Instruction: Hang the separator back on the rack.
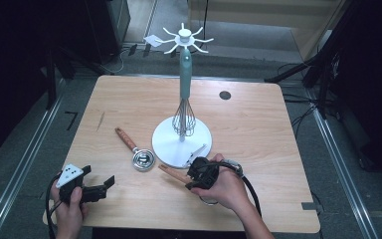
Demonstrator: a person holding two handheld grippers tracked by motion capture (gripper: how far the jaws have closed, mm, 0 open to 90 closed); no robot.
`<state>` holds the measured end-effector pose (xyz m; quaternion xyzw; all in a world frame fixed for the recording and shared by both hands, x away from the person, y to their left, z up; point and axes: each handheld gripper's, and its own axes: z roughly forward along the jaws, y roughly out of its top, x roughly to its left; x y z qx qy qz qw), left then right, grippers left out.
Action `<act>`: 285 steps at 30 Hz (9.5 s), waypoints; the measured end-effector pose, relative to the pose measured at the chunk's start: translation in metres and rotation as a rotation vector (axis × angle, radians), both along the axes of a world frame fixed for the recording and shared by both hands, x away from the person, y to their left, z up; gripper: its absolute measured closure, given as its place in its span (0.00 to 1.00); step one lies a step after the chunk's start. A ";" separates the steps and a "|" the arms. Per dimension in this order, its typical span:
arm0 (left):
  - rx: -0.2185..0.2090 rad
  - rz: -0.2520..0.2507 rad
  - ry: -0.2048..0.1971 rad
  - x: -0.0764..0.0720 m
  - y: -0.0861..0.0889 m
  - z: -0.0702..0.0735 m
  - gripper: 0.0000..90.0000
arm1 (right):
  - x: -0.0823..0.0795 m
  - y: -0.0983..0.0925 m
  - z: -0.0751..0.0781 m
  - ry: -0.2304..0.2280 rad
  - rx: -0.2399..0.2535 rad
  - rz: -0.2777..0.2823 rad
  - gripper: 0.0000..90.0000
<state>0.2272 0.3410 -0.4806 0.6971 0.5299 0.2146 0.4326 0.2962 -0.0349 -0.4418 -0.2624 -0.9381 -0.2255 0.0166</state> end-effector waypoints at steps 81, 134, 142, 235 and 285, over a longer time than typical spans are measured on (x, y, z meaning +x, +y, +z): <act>0.032 -0.002 0.010 0.003 -0.005 -0.004 0.00 | 0.007 -0.109 0.035 -0.431 0.463 -0.445 0.78; 0.013 0.017 0.010 0.004 -0.003 -0.004 0.00 | -0.003 -0.095 0.119 -0.698 0.754 -0.483 0.78; 0.014 0.019 0.011 0.004 -0.003 -0.004 0.00 | -0.004 -0.089 0.126 -0.717 0.783 -0.459 0.78; -0.003 0.024 0.010 0.004 -0.001 -0.004 0.00 | 0.028 -0.057 0.162 -0.816 0.834 -0.468 0.99; 0.006 0.029 0.009 0.004 -0.002 -0.005 0.00 | 0.042 -0.054 0.218 -0.967 0.941 -0.378 1.00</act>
